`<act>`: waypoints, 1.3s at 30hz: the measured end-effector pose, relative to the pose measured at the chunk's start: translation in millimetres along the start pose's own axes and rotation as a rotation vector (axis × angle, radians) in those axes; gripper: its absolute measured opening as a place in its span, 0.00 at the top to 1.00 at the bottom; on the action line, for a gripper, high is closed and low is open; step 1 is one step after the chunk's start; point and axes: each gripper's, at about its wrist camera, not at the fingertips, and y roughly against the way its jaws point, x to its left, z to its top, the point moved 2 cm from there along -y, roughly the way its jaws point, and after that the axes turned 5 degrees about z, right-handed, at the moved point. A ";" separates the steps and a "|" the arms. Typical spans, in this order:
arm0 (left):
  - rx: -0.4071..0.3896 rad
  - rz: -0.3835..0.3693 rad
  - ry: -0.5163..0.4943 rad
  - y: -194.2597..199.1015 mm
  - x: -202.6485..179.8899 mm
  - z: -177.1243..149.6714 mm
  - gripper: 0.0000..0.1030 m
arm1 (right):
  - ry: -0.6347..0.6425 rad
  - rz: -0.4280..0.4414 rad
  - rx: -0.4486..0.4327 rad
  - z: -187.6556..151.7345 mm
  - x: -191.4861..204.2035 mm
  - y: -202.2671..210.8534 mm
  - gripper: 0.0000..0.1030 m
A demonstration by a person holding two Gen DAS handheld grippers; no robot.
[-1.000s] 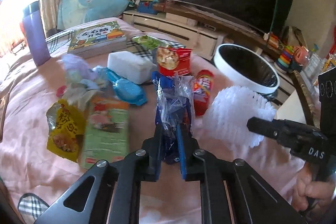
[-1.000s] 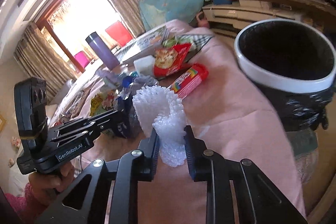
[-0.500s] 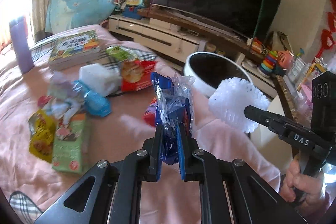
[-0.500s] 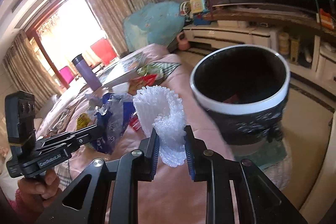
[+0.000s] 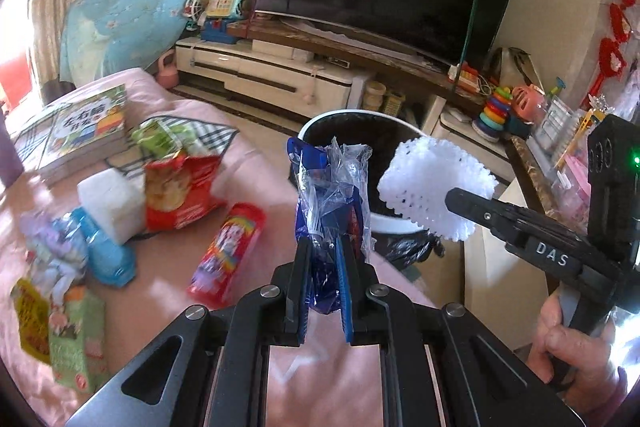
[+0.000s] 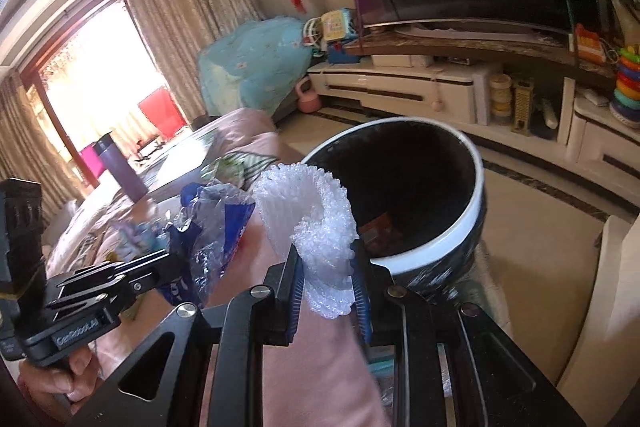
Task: Collect trash
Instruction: 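Carry the blue bag and bubble wrap over the bin with both grippers, then open both grippers to drop the bag and bubble wrap into the bin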
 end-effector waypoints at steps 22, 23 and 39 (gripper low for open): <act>0.087 -0.018 -0.015 -98.9 -35.8 72.2 0.90 | 0.014 -0.114 0.077 42.8 -48.7 -43.3 0.78; 0.088 -0.019 -0.012 -100.7 -36.3 71.9 0.89 | 0.010 -0.115 0.081 42.8 -51.1 -44.8 0.78; 0.088 -0.021 0.041 -100.3 -34.1 71.4 0.54 | -0.026 -0.095 0.077 42.7 -56.6 -42.7 0.43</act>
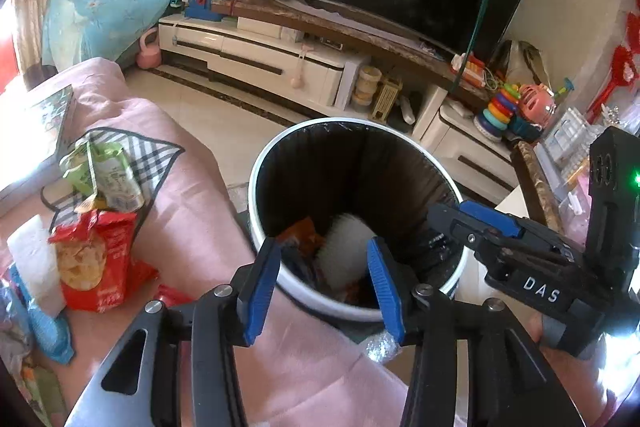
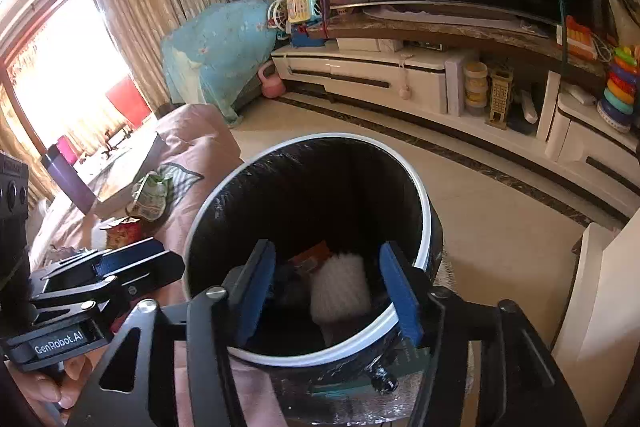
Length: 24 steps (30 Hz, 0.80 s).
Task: Collect trash
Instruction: 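Open both grippers to drop the bag and bubble wrap into the bin, then grasp the green milk carton with the left gripper while the right grasps the red chip tube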
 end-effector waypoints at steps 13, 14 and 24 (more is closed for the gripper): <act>-0.052 0.067 0.072 82.9 56.4 -84.1 0.44 | -0.012 0.114 -0.062 -41.7 55.9 33.3 0.11; -0.053 0.074 0.080 89.2 60.8 -89.8 0.43 | -0.010 0.122 -0.060 -45.6 61.4 33.6 0.11; -0.076 0.140 0.160 154.6 96.5 -146.2 0.43 | 0.082 0.198 0.013 -81.0 128.7 21.4 0.11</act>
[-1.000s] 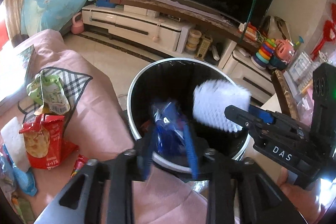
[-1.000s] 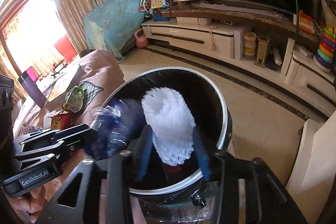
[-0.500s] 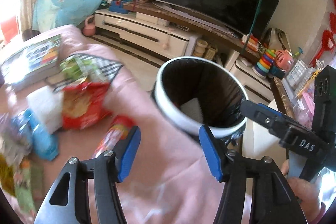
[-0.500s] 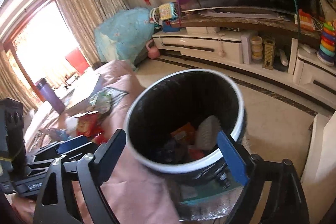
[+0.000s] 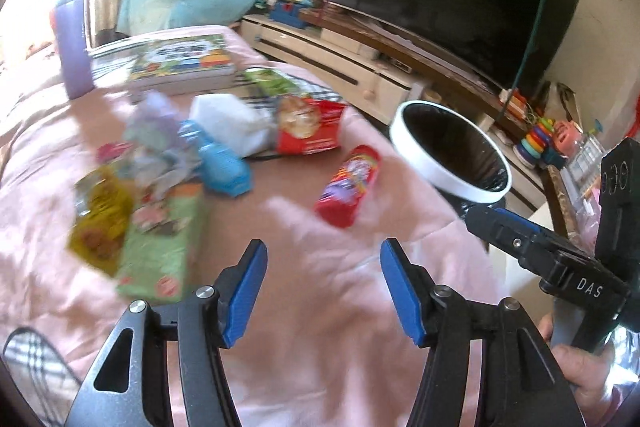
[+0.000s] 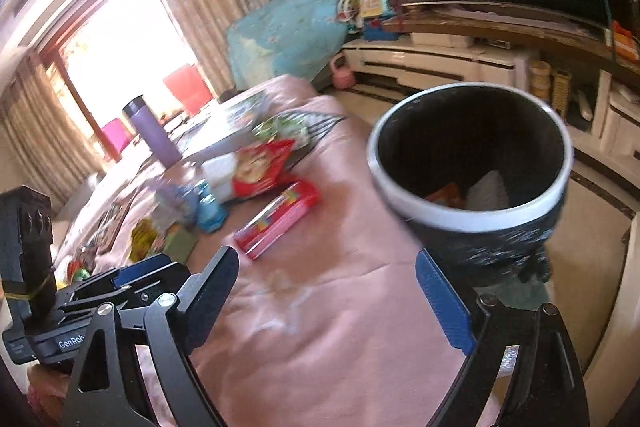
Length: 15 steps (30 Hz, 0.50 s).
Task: Collect trash
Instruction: 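Grasp the green milk carton with the left gripper while the right grasps the red chip tube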
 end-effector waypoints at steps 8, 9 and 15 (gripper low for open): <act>-0.036 0.066 0.061 40.1 29.5 -27.3 0.43 | 0.038 0.043 0.059 -15.0 32.7 -27.8 0.11; -0.038 0.071 0.063 42.2 30.8 -29.3 0.43 | 0.036 0.045 0.064 -16.0 34.6 -30.7 0.11; -0.032 0.109 0.091 45.4 42.5 -33.1 0.43 | 0.014 0.068 0.086 -13.9 43.0 -52.5 0.11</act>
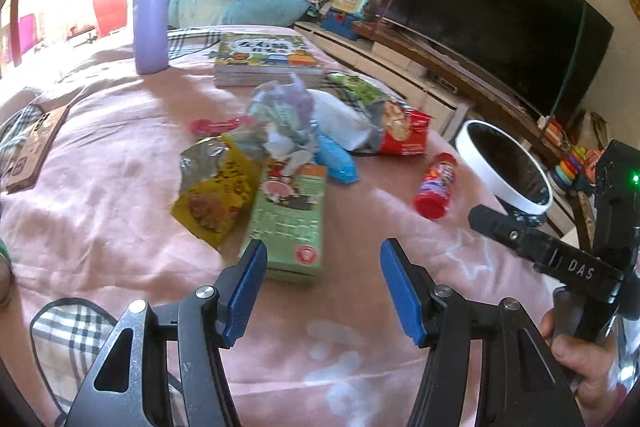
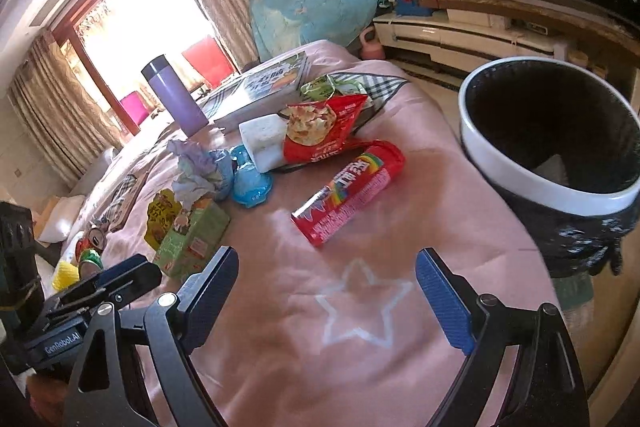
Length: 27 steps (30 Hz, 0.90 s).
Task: Collect trash
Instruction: 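Grasp the green milk carton with the left gripper while the right grasps the red chip tube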
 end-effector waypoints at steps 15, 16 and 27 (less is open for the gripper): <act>0.020 0.043 -0.037 -33.3 3.6 20.9 0.42 | -0.082 -0.005 0.065 20.9 -7.8 -50.1 0.45; 0.032 0.044 -0.041 -38.8 4.9 21.0 0.42 | -0.078 -0.011 0.067 20.5 -7.5 -52.5 0.46; 0.090 -0.001 -0.011 -68.4 7.0 23.4 0.53 | -0.163 0.030 0.042 27.9 -17.4 -57.7 0.45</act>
